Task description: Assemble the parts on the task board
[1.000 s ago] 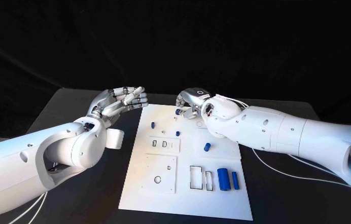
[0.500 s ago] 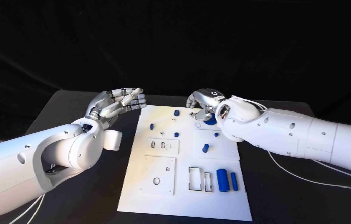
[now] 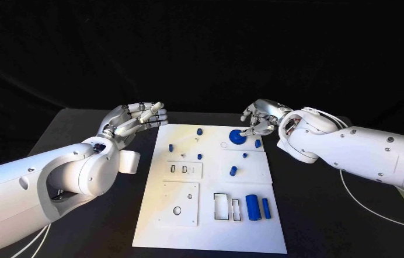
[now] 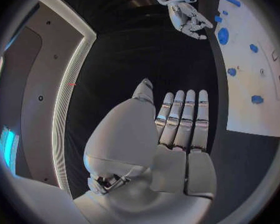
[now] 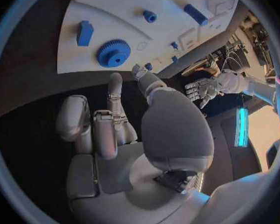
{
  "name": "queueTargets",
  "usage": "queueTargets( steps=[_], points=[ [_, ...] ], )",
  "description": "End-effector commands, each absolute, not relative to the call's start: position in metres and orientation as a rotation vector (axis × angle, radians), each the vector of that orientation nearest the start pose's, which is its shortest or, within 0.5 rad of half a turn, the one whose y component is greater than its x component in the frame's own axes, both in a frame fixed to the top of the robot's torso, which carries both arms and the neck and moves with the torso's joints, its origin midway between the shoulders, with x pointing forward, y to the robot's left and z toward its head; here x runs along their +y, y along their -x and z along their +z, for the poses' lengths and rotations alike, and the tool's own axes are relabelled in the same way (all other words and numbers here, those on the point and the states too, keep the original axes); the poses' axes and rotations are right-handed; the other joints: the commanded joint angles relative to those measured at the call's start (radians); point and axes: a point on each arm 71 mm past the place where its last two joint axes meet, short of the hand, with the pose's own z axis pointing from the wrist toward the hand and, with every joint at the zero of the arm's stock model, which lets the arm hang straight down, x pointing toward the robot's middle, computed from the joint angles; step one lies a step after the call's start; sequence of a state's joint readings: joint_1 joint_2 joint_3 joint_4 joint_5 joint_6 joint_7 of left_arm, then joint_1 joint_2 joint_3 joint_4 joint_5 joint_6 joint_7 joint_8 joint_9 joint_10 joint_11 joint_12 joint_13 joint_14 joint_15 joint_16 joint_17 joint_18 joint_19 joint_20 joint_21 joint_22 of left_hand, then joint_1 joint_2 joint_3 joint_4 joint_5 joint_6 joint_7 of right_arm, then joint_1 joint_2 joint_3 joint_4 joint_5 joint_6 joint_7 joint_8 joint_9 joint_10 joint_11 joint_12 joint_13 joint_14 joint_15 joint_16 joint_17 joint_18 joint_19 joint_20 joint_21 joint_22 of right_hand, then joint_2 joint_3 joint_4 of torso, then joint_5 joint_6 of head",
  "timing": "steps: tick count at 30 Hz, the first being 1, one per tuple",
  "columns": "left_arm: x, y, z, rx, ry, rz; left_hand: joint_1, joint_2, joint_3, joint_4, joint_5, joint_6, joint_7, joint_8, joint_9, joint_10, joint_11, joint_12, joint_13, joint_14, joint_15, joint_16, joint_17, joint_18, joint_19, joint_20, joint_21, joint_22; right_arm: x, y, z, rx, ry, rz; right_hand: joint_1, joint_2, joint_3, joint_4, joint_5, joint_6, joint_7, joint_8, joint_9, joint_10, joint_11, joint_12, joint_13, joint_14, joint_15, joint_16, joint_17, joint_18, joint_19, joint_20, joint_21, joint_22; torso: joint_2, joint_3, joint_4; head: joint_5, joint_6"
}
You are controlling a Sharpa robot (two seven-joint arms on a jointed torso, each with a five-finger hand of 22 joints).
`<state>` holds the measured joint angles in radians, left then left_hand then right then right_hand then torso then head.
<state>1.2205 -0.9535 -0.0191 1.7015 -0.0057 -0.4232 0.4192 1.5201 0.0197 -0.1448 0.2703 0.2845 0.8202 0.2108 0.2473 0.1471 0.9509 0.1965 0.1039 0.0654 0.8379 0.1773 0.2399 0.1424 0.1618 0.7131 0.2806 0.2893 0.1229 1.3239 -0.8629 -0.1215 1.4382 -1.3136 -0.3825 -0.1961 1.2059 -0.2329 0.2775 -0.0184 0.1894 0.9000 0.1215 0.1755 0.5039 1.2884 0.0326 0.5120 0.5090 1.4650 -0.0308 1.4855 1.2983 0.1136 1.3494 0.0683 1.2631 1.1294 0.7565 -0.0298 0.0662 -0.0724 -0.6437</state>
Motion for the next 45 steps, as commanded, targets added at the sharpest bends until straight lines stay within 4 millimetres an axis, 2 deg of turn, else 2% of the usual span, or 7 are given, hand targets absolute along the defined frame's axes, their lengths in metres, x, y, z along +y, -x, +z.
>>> queueTargets(
  steps=[1,2,4,9,24,32,45],
  points=[
    [0.214,-0.463,-0.145,1.344,1.079,-1.570,0.002,0.002,-0.008,0.001,-0.005,-0.007,0.023,-0.006,-0.001,0.001,0.009,-0.007,0.000,-0.004,0.000,-0.005,-0.002,0.015,0.006,-0.001,-0.007,-0.001,-0.251,-0.517,-0.165,1.726,-0.124,0.484,0.032,0.019,-0.051,0.025,0.013,-0.008,0.003,-0.003,0.017,-0.006,-0.003,0.332,0.325,0.073,-0.005,0.031,0.095,-0.022,0.019,0.004,0.023,0.038,0.000,0.0047,-0.0019,0.000,0.000],
    [0.214,-0.463,-0.145,1.344,1.079,-1.570,0.002,0.002,-0.008,0.001,-0.005,-0.007,0.023,-0.006,-0.001,0.001,0.009,-0.007,0.000,-0.004,0.000,-0.005,-0.002,0.015,0.006,-0.001,-0.007,-0.001,-0.251,-0.518,-0.166,1.730,-0.126,0.480,0.036,0.023,-0.057,0.030,0.014,-0.008,-0.003,-0.003,0.020,0.009,0.002,0.410,0.400,0.078,0.001,0.039,0.119,-0.022,0.024,0.001,0.029,0.047,0.001,0.0054,-0.0016,0.000,0.000],
    [0.214,-0.463,-0.145,1.345,1.079,-1.571,0.002,0.002,-0.008,0.001,-0.005,-0.007,0.023,-0.006,-0.001,0.001,0.009,-0.007,0.000,-0.004,0.000,-0.005,-0.002,0.015,0.006,-0.001,-0.007,-0.001,-0.251,-0.519,-0.168,1.738,-0.125,0.475,0.052,0.031,-0.079,0.050,0.018,-0.013,0.002,-0.007,0.029,0.026,0.007,0.580,0.563,0.085,0.000,0.055,0.165,-0.029,0.033,0.008,0.044,0.070,0.002,0.0051,-0.0010,0.000,0.001],
    [0.214,-0.463,-0.145,1.348,1.080,-1.571,0.002,0.002,-0.008,0.001,-0.005,-0.007,0.023,-0.006,-0.001,0.001,0.009,-0.007,0.000,-0.004,0.000,-0.005,-0.002,0.015,0.006,-0.001,-0.007,-0.001,-0.248,-0.521,-0.174,1.749,-0.114,0.466,0.075,0.036,-0.095,0.078,0.032,-0.012,0.005,-0.010,0.041,0.059,0.011,0.718,0.697,0.091,0.005,0.066,0.199,-0.031,0.040,0.013,0.055,0.091,0.001,0.0008,-0.0004,0.000,-0.003],
    [0.213,-0.463,-0.146,1.353,1.080,-1.575,0.002,0.002,-0.009,0.000,-0.006,-0.006,0.023,-0.006,-0.001,0.001,0.009,-0.007,0.000,-0.005,0.000,-0.006,-0.002,0.015,0.006,-0.001,-0.007,-0.002,-0.240,-0.528,-0.184,1.763,-0.128,0.463,0.090,0.043,-0.085,0.095,0.054,-0.006,0.005,-0.012,0.047,0.095,0.012,0.799,0.776,0.096,0.006,0.074,0.227,-0.036,0.051,0.014,0.070,0.116,0.001,0.0001,0.0012,0.002,-0.011],
    [0.213,-0.463,-0.146,1.356,1.080,-1.574,0.002,0.003,-0.010,0.000,-0.007,-0.007,0.023,-0.006,-0.001,0.002,0.009,-0.008,0.000,-0.006,0.001,-0.007,-0.002,0.015,0.006,0.000,-0.008,-0.003,-0.237,-0.530,-0.187,1.773,-0.129,0.458,0.092,0.047,-0.077,0.099,0.062,-0.002,0.005,-0.012,0.048,0.100,0.012,0.810,0.787,0.097,0.006,0.075,0.231,-0.037,0.052,0.014,0.073,0.121,0.001,0.0002,-0.0003,0.007,-0.007],
    [0.213,-0.463,-0.146,1.358,1.080,-1.573,0.002,0.003,-0.010,0.000,-0.007,-0.007,0.023,-0.006,-0.001,0.002,0.009,-0.008,0.000,-0.006,0.001,-0.007,-0.002,0.015,0.006,0.000,-0.008,-0.003,-0.234,-0.533,-0.192,1.802,-0.120,0.451,0.096,0.049,-0.066,0.101,0.067,0.001,0.005,-0.012,0.049,0.110,0.012,0.828,0.805,0.098,0.007,0.076,0.236,-0.038,0.055,0.014,0.078,0.128,0.000,0.0002,-0.0009,0.008,-0.012]
  ],
)
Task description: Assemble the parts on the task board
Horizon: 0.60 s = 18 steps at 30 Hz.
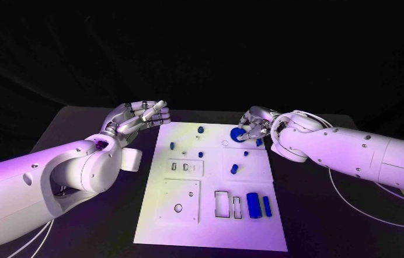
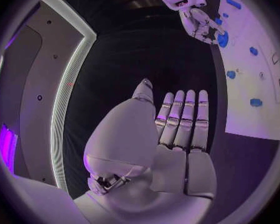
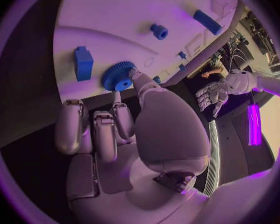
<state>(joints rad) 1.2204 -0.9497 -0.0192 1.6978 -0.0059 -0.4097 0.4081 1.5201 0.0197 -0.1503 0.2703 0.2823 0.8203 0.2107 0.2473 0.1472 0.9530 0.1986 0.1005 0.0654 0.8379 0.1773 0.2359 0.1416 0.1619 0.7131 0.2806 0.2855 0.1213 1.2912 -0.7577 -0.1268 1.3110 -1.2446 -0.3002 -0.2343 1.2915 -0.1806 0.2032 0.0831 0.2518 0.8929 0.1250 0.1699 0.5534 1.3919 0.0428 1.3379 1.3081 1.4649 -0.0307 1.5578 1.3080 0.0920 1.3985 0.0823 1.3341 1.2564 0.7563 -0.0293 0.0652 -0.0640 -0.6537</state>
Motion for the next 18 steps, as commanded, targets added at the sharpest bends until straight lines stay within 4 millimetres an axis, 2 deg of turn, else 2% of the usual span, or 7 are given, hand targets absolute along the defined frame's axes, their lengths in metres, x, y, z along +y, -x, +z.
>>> queueTargets(
  steps=[1,8,12,15,18],
  points=[
    [0.2130,-0.4627,-0.1458,1.358,1.080,-1.573,0.002,0.003,-0.005,0.000,-0.005,-0.007,0.024,-0.006,-0.001,0.000,0.007,-0.005,0.000,-0.006,0.001,-0.003,-0.001,0.015,0.007,0.000,-0.005,-0.001,-0.2335,-0.5328,-0.1925,1.804,-0.120,0.449,0.011,-0.003,0.009,0.000,0.005,0.008,0.002,-0.007,-0.001,0.008,0.002,0.005,0.009,0.099,0.006,0.005,0.229,-0.017,0.007,0.000,0.008,0.002,0.000,-0.0002,0.0002,-0.001,-0.003],
    [0.2134,-0.4626,-0.1458,1.360,1.080,-1.572,0.002,0.003,-0.006,0.000,-0.006,-0.007,0.024,-0.006,-0.001,0.000,0.007,-0.006,0.000,-0.007,0.001,-0.005,-0.002,0.014,0.006,0.000,-0.006,-0.002,-0.2333,-0.5332,-0.1948,1.810,-0.119,0.444,0.017,0.003,0.031,0.002,0.010,0.017,0.002,-0.007,0.000,0.018,0.002,0.023,0.027,0.099,0.006,0.005,0.232,-0.018,0.009,0.001,0.012,0.010,0.001,0.0002,0.0001,-0.002,-0.002],
    [0.2135,-0.4626,-0.1458,1.361,1.080,-1.571,0.002,0.003,-0.006,0.000,-0.006,-0.007,0.024,-0.006,-0.001,0.000,0.007,-0.006,0.000,-0.007,0.001,-0.005,-0.002,0.014,0.006,0.000,-0.006,-0.002,-0.2320,-0.5327,-0.1950,1.802,-0.110,0.440,0.024,0.005,0.085,0.005,-0.009,0.045,-0.002,-0.006,-0.001,0.039,-0.002,0.056,0.061,0.100,0.004,0.006,0.235,-0.019,0.012,-0.001,0.018,0.020,0.001,0.0005,-0.0010,0.000,-0.004],
    [0.2136,-0.4625,-0.1459,1.361,1.080,-1.572,0.003,0.004,-0.006,0.000,-0.006,-0.007,0.024,-0.006,-0.001,0.000,0.007,-0.006,0.000,-0.008,0.001,-0.005,-0.002,0.014,0.006,0.000,-0.006,-0.002,-0.2304,-0.5319,-0.1934,1.773,-0.092,0.437,0.027,0.007,0.124,0.006,-0.011,0.072,-0.009,0.000,-0.001,0.054,-0.008,0.076,0.082,0.101,0.000,0.008,0.240,-0.020,0.015,-0.004,0.022,0.027,0.000,0.0008,-0.0011,0.001,-0.006],
    [0.2138,-0.4626,-0.1459,1.361,1.080,-1.571,0.003,0.004,-0.006,0.000,-0.006,-0.007,0.024,-0.006,-0.001,0.000,0.007,-0.006,0.000,-0.008,0.001,-0.005,-0.002,0.014,0.006,0.000,-0.006,-0.002,-0.2281,-0.5303,-0.1900,1.721,-0.064,0.437,0.036,0.008,0.183,-0.001,-0.031,0.100,-0.018,0.005,0.000,0.074,-0.016,0.101,0.109,0.102,-0.007,0.008,0.243,-0.022,0.019,-0.011,0.028,0.037,-0.001,0.0013,-0.0012,0.000,-0.006]
  ],
)
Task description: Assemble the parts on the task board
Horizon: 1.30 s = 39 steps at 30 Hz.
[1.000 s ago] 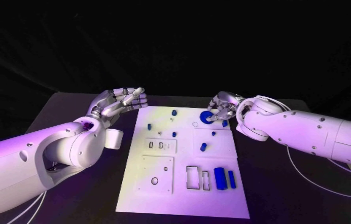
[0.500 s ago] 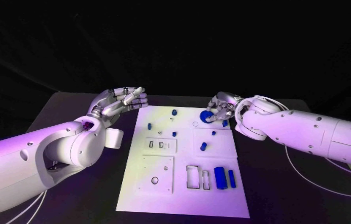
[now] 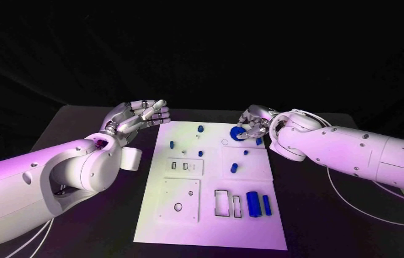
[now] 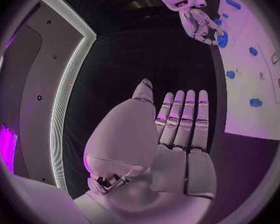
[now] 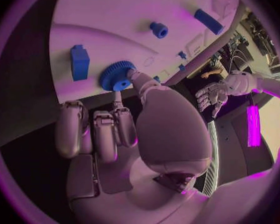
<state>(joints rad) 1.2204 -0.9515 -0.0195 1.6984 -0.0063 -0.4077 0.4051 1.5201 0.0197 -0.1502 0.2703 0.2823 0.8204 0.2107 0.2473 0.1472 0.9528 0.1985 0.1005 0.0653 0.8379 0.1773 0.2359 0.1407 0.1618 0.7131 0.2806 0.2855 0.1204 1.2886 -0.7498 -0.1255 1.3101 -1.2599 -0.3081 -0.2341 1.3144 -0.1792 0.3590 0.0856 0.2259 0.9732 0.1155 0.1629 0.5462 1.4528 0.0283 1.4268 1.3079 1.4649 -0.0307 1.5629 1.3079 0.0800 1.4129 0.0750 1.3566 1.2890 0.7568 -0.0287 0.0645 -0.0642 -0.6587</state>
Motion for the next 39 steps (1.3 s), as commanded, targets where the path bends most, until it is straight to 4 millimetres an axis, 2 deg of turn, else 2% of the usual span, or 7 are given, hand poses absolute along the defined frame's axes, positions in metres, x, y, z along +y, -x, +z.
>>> queueTargets(
  steps=[1,4,10,16,21,30,39],
  points=[
    [0.214,-0.463,-0.146,1.361,1.080,-1.571,0.003,0.004,-0.006,0.000,-0.006,-0.007,0.024,-0.006,-0.002,0.000,0.008,-0.006,0.000,-0.008,0.001,-0.005,-0.001,0.014,0.006,0.000,-0.006,-0.001,-0.227,-0.530,-0.189,1.704,-0.055,0.438,0.016,0.006,0.052,-0.008,-0.002,0.032,-0.012,0.014,0.008,0.021,-0.004,0.022,0.121,0.102,-0.010,0.004,0.246,-0.011,0.007,-0.006,0.009,0.009,-0.001,0.0007,-0.0005,0.000,-0.001],
    [0.214,-0.463,-0.146,1.361,1.080,-1.570,0.003,0.005,-0.006,0.000,-0.007,-0.007,0.024,-0.006,-0.001,0.000,0.008,-0.007,0.000,-0.008,0.001,-0.006,-0.001,0.014,0.006,0.000,-0.007,-0.002,-0.224,-0.527,-0.184,1.639,-0.023,0.451,0.006,-0.002,0.104,-0.013,-0.014,0.047,-0.016,0.015,0.010,0.033,-0.009,0.037,0.137,0.103,-0.014,0.005,0.249,-0.012,0.010,-0.010,0.012,0.016,-0.001,0.0007,0.0000,0.001,0.002],
    [0.214,-0.463,-0.146,1.362,1.080,-1.571,0.004,0.006,-0.007,-0.001,-0.008,-0.007,0.023,-0.006,-0.001,0.001,0.008,-0.007,0.000,-0.009,0.002,-0.007,-0.001,0.014,0.006,0.000,-0.007,-0.002,-0.213,-0.518,-0.174,1.536,0.047,0.480,-0.014,-0.014,0.144,-0.017,-0.049,0.057,-0.019,0.014,0.014,0.051,-0.010,0.060,0.164,0.105,-0.015,0.007,0.258,-0.014,0.013,-0.012,0.018,0.026,-0.001,0.0008,-0.0014,0.004,0.005],
    [0.213,-0.463,-0.146,1.363,1.080,-1.571,0.004,0.007,-0.007,-0.001,-0.009,-0.006,0.023,-0.006,-0.001,0.001,0.008,-0.008,0.000,-0.011,0.002,-0.008,-0.002,0.014,0.006,0.000,-0.008,-0.003,-0.187,-0.507,-0.159,1.446,0.158,0.502,-0.021,-0.024,0.153,-0.019,-0.051,0.061,-0.020,0.015,0.016,0.055,-0.011,0.065,0.169,0.106,-0.016,0.008,0.263,-0.017,0.021,-0.013,0.027,0.039,-0.002,0.0000,-0.0027,0.006,0.007],
    [0.212,-0.463,-0.146,1.366,1.079,-1.575,0.004,0.007,-0.007,-0.001,-0.009,-0.006,0.023,-0.006,-0.001,0.001,0.008,-0.008,0.000,-0.011,0.002,-0.008,-0.002,0.014,0.006,0.000,-0.008,-0.003,-0.158,-0.501,-0.153,1.405,0.233,0.520,-0.023,-0.026,0.155,-0.020,-0.053,0.062,-0.020,0.015,0.016,0.056,-0.011,0.066,0.170,0.106,-0.016,0.008,0.263,-0.019,0.023,-0.013,0.031,0.044,-0.001,-0.0012,0.0017,0.007,0.009],
    [0.211,-0.463,-0.146,1.369,1.079,-1.578,0.004,0.008,-0.008,-0.001,-0.011,-0.006,0.024,-0.006,-0.001,0.001,0.008,-0.009,0.001,-0.012,0.002,-0.009,-0.002,0.014,0.007,0.000,-0.008,-0.003,-0.116,-0.501,-0.159,1.393,0.297,0.548,-0.024,-0.027,0.156,-0.020,-0.054,0.063,-0.020,0.015,0.016,0.057,-0.011,0.067,0.172,0.106,-0.016,0.008,0.263,-0.019,0.025,-0.013,0.033,0.047,0.001,-0.0022,0.0032,0.009,0.007],
    [0.208,-0.464,-0.147,1.370,1.077,-1.582,0.005,0.008,-0.009,-0.001,-0.012,-0.006,0.024,-0.006,-0.001,0.002,0.008,-0.009,0.001,-0.013,0.002,-0.011,-0.002,0.014,0.006,0.000,-0.009,-0.004,-0.091,-0.503,-0.173,1.426,0.326,0.561,-0.024,-0.029,0.159,-0.021,-0.053,0.062,-0.020,0.014,0.016,0.057,-0.011,0.067,0.172,0.106,-0.017,0.008,0.263,-0.019,0.024,-0.013,0.032,0.046,0.003,-0.0030,0.0015,0.010,0.005]
  ],
)
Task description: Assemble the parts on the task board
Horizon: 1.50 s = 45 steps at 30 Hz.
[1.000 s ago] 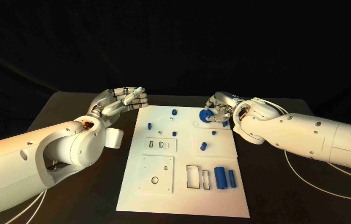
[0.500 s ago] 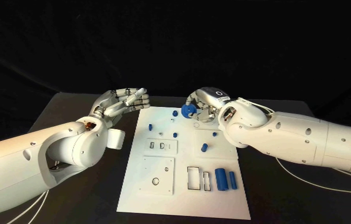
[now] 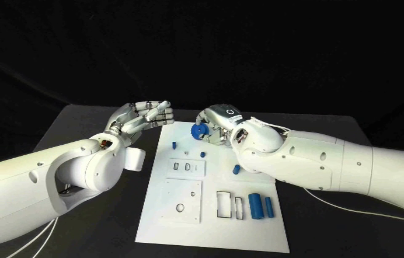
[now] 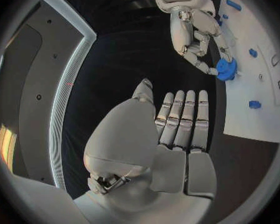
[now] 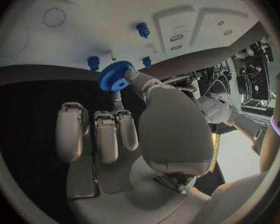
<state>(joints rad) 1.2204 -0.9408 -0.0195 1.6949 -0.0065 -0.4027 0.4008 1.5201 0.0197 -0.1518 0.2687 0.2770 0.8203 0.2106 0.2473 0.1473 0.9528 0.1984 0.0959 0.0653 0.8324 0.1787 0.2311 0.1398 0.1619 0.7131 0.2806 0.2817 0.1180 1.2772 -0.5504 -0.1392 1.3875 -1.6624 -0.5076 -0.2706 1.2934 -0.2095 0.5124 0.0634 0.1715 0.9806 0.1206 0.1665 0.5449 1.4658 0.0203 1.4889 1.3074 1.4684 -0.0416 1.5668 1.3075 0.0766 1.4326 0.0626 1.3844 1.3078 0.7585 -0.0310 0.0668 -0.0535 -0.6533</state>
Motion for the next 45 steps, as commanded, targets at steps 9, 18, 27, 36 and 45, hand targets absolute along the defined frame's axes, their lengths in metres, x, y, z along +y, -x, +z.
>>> queueTargets(
  steps=[9,18,27,36,45],
  points=[
    [0.208,-0.465,-0.147,1.370,1.077,-1.580,0.005,0.008,-0.007,0.001,-0.007,-0.006,0.024,-0.006,-0.001,0.002,0.008,-0.004,0.001,-0.008,0.001,-0.006,-0.001,0.014,0.007,0.000,-0.005,-0.002,-0.085,-0.505,-0.187,1.465,0.340,0.547,-0.010,-0.005,0.011,0.001,-0.001,0.050,-0.023,0.006,0.017,0.046,-0.002,0.008,0.176,0.102,-0.005,0.004,0.263,-0.016,0.004,-0.001,0.003,0.027,0.000,0.0031,-0.0019,0.002,-0.006],
    [0.208,-0.465,-0.147,1.370,1.077,-1.580,0.005,0.008,-0.007,0.001,-0.007,-0.006,0.024,-0.006,-0.001,0.002,0.008,-0.004,0.001,-0.008,0.001,-0.006,-0.001,0.014,0.007,0.000,-0.005,-0.002,-0.085,-0.507,-0.194,1.494,0.341,0.521,-0.018,-0.012,0.014,0.002,-0.005,0.046,-0.021,0.003,0.017,0.044,0.000,0.006,0.174,0.102,-0.004,0.004,0.263,-0.015,0.003,0.000,0.002,0.026,-0.001,0.0032,-0.0028,0.006,-0.011],
    [0.209,-0.464,-0.147,1.370,1.078,-1.579,0.005,0.009,-0.008,0.000,-0.007,-0.006,0.024,-0.007,-0.001,0.002,0.008,-0.006,0.001,-0.009,0.001,-0.007,-0.002,0.013,0.006,0.000,-0.006,-0.003,-0.089,-0.510,-0.195,1.492,0.328,0.500,-0.028,-0.021,0.017,0.004,-0.012,0.036,-0.018,-0.005,0.015,0.039,0.003,0.000,0.167,0.102,-0.001,0.004,0.263,-0.015,0.001,0.002,-0.001,0.024,-0.001,0.0037,-0.0038,0.004,-0.009],
    [0.209,-0.465,-0.147,1.372,1.079,-1.578,0.005,0.009,-0.008,0.000,-0.007,-0.006,0.024,-0.007,-0.001,0.002,0.008,-0.006,0.001,-0.009,0.001,-0.007,-0.002,0.013,0.006,0.000,-0.006,-0.003,-0.090,-0.512,-0.194,1.483,0.298,0.518,-0.061,-0.039,0.013,0.021,-0.048,-0.039,0.007,-0.054,-0.007,0.023,0.025,-0.019,0.149,0.102,0.017,0.004,0.263,-0.014,-0.004,0.016,-0.008,0.020,0.000,0.0035,-0.0020,0.002,-0.007],
    [0.209,-0.464,-0.147,1.374,1.080,-1.577,0.005,0.010,-0.009,0.000,-0.008,-0.006,0.024,-0.007,-0.001,0.002,0.008,-0.006,0.001,-0.010,0.002,-0.008,-0.002,0.013,0.006,0.000,-0.007,-0.003,-0.094,-0.513,-0.196,1.520,0.271,0.528,-0.111,-0.041,-0.057,0.075,-0.074,-0.095,0.023,-0.087,-0.037,0.013,0.042,-0.029,0.138,0.102,0.033,0.004,0.263,-0.012,-0.006,0.034,-0.013,0.020,-0.001,0.0024,-0.0038,0.002,-0.008]
  ],
)
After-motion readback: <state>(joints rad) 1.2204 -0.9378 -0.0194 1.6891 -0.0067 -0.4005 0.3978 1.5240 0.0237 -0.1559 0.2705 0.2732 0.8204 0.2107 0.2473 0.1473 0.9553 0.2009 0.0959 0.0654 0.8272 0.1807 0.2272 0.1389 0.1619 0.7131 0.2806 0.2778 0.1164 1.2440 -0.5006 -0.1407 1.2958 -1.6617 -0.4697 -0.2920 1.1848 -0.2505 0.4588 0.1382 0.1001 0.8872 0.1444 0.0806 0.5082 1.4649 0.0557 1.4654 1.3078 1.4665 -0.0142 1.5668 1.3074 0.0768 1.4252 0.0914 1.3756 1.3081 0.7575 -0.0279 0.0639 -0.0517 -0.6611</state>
